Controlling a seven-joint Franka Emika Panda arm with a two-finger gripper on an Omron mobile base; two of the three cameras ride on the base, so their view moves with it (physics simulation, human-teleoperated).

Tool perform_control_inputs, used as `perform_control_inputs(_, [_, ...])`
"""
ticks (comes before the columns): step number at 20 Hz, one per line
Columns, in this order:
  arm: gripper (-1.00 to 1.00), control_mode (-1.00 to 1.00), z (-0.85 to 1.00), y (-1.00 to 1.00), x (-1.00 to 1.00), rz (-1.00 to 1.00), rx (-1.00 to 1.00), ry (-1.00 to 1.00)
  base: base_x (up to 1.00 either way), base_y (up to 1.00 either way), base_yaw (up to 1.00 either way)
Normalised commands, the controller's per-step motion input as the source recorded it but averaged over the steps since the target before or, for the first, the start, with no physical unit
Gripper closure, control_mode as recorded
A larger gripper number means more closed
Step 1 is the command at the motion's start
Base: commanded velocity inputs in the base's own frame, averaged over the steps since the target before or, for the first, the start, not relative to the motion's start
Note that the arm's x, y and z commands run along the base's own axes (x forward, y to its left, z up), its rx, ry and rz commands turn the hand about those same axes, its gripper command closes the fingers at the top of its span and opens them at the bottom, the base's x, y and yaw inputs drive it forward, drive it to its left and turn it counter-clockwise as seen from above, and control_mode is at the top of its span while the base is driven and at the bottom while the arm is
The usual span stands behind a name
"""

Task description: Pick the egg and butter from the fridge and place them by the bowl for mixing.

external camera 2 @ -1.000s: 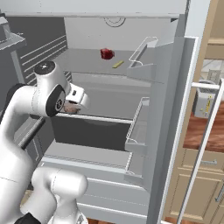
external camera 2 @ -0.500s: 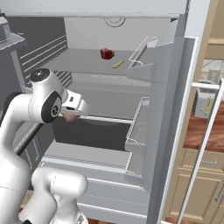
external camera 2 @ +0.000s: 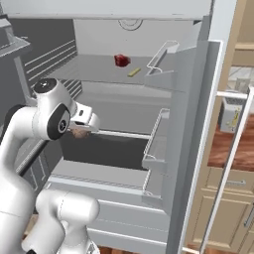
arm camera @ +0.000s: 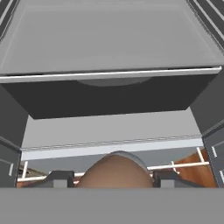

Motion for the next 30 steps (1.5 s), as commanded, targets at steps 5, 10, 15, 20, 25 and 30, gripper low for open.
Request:
perform_control_inputs(5, [1.0,1.0,0.0,0.0,0.0,0.0,0.0,0.0,-0.58,-0.01,0.0])
perform_control_inputs(10, [1.0,1.0,0.0,0.0,0.0,0.0,0.0,0.0,-0.65,-0.04,0.0])
perform_control_inputs(15, [1.0,1.0,0.0,0.0,0.0,0.0,0.0,0.0,-0.69,-0.09,0.0])
perform_control_inputs(20, [1.0,1.0,0.0,0.0,0.0,0.0,0.0,0.0,-0.62,-0.08,0.01])
perform_control_inputs(25, [1.0,1.0,0.0,0.0,0.0,0.0,0.0,0.0,-0.44,-0.03,0.05])
perform_control_inputs(30, [1.0,1.0,0.0,0.0,0.0,0.0,0.0,0.0,-0.46,0.0,0.01])
